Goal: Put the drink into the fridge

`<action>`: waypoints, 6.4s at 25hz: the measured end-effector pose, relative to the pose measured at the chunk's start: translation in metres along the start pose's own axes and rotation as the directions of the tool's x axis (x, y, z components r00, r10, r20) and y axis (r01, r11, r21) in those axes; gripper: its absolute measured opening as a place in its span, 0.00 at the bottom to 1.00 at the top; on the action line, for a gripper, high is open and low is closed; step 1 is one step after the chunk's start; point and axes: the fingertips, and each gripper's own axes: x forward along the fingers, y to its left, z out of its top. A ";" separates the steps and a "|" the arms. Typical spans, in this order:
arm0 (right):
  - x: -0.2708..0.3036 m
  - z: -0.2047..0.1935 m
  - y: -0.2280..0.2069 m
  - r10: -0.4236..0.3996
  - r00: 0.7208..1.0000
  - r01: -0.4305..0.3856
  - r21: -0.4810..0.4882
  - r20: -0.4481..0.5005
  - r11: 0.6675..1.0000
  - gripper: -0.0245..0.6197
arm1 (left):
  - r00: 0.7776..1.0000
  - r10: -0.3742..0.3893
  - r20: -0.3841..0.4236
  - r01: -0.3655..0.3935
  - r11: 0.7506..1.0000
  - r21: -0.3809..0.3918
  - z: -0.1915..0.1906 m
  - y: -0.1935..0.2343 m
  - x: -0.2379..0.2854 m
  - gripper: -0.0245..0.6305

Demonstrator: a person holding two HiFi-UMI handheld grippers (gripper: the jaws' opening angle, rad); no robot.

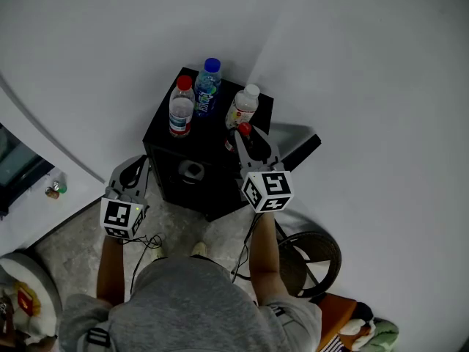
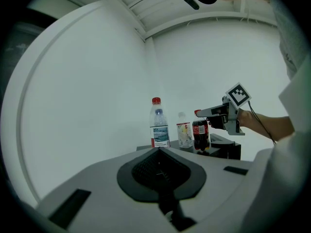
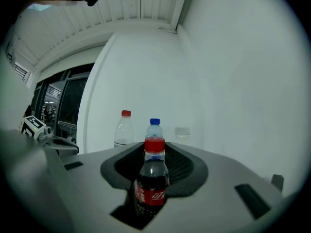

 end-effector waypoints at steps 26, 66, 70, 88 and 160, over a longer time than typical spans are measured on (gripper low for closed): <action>-0.051 0.013 0.141 -0.104 0.991 0.104 -0.001 0.079 0.995 0.26 | 0.975 -0.219 0.042 0.220 0.975 -0.010 -0.016 0.049 -0.053 0.04; 0.044 -0.265 0.147 0.067 0.997 -0.068 0.030 0.031 0.997 0.26 | 0.997 -0.070 -0.038 0.068 0.996 -0.049 -0.219 0.065 -0.018 0.04; 0.062 -0.289 0.145 0.083 0.996 -0.084 0.026 0.035 0.996 0.26 | 0.998 -0.045 -0.047 0.043 0.998 -0.043 -0.243 0.073 -0.012 0.04; 0.135 -0.365 0.147 0.166 0.985 -0.167 0.009 0.039 0.986 0.26 | 0.998 0.038 -0.048 -0.041 0.997 -0.066 -0.310 0.098 0.013 0.04; -0.044 -0.081 0.169 -0.045 0.997 0.046 -0.013 0.056 0.999 0.08 | 0.995 -0.095 0.041 0.096 0.995 -0.014 -0.033 0.054 -0.090 0.04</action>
